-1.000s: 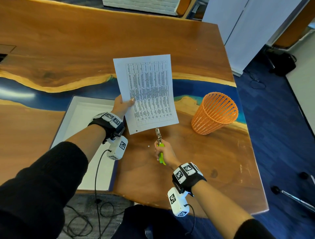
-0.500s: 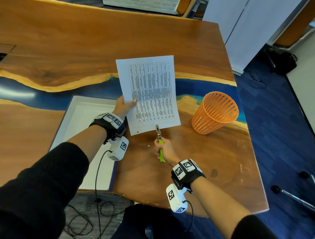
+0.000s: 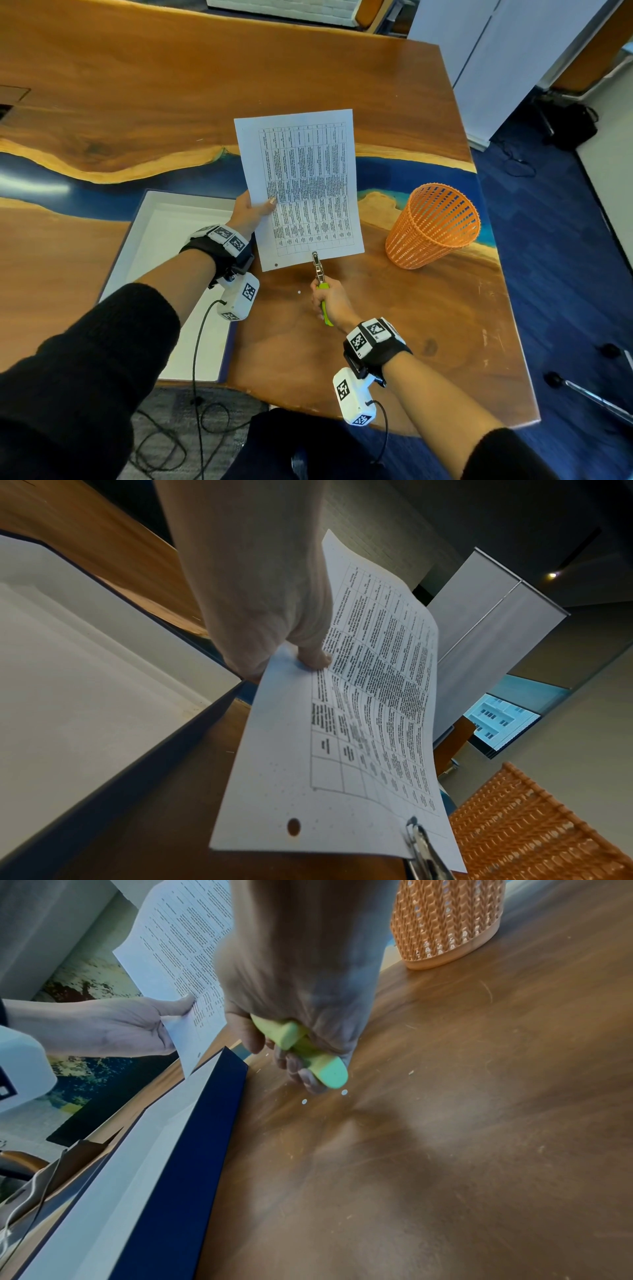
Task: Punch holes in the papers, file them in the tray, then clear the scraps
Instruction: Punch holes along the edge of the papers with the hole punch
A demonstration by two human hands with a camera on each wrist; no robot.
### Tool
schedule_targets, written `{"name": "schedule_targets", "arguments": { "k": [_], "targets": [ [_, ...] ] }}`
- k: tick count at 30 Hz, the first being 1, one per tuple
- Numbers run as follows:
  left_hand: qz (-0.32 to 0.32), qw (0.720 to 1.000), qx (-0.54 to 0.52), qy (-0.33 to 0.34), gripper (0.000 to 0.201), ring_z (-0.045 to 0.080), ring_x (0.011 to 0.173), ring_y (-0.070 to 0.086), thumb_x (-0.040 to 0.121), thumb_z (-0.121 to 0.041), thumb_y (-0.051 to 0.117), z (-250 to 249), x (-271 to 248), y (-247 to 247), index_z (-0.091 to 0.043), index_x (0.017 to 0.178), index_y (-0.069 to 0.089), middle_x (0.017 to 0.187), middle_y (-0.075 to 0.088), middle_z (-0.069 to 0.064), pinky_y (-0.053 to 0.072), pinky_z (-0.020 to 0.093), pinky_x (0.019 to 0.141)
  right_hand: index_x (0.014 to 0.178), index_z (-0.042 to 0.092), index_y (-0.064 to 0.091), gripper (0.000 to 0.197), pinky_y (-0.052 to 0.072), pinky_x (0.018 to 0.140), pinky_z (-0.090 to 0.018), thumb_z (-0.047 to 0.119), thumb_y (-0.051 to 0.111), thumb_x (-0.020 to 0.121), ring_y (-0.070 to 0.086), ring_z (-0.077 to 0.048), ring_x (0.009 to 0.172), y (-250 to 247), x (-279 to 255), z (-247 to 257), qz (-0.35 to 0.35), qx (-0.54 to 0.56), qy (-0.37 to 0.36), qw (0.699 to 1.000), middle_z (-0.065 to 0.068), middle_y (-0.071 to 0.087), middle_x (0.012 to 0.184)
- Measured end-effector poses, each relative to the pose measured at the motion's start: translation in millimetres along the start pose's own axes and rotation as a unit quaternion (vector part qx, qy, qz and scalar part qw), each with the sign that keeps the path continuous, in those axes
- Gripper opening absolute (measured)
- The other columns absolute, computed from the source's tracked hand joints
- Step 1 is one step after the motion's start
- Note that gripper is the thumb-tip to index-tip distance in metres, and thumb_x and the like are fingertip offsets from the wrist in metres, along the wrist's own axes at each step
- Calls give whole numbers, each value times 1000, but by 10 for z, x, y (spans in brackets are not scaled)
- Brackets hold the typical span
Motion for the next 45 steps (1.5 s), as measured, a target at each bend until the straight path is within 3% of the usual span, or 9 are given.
{"name": "schedule_targets", "arguments": {
  "k": [3,7,29,33,36,39,42,45],
  "targets": [
    [5,1000,2,-2,46,32,117,56,91,1,55,21,15,0,2,136,44,135,53,22,45,48,100,55,17,35,25,21,40,-18,1,43,38,26,-15,38,-23,-4,9,-9,-14,0,1000,6,31,43],
    [9,1000,3,-8,46,37,121,55,91,0,56,49,31,7,5,135,45,133,54,23,46,50,100,55,17,36,25,21,40,-18,2,44,37,26,-17,43,-49,11,-6,-25,-21,-1,999,3,31,48],
    [5,1000,9,-12,46,36,122,54,89,2,58,96,50,22,4,134,47,134,54,22,44,50,103,57,18,39,24,22,43,-20,5,44,37,28,-18,50,-93,8,-39,-49,-52,-8,997,1,36,53],
    [-18,1000,7,-17,44,34,121,55,90,0,57,91,58,-2,4,133,49,134,55,20,44,49,102,78,31,40,34,31,46,-24,7,49,54,37,-21,58,-55,-20,4,-46,-44,-37,997,-9,44,70],
    [-25,999,16,-13,41,34,121,56,91,-1,57,67,75,-18,3,131,50,132,56,20,45,48,102,103,28,28,51,37,39,-21,-8,52,74,44,-21,49,-78,-63,69,-50,-7,-60,997,-14,48,92],
    [-28,999,21,-8,40,34,121,55,91,0,56,55,83,-43,4,131,50,132,56,21,45,47,102,118,40,27,70,43,45,-23,-4,62,76,53,-25,55,-96,-79,134,-49,10,-88,995,-11,49,104],
    [-31,999,20,-5,42,33,122,55,91,0,56,54,75,-52,4,133,49,133,55,20,46,40,97,130,51,28,83,45,49,-26,-1,65,77,53,-28,59,-75,-68,181,-35,5,-118,992,-15,51,93],
    [-33,999,20,-3,43,33,121,55,91,-1,56,46,64,-55,4,133,48,134,55,20,46,38,95,130,52,37,80,42,46,-26,-4,62,78,44,-27,57,-51,-63,214,-18,8,-144,989,-14,46,78]
  ]
}}
Point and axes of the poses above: each hand's wrist, its own x-axis towards the middle knuckle, its own y-axis out of the palm, z = x × y, the point moved 9 cm from there along x, towards the middle knuckle
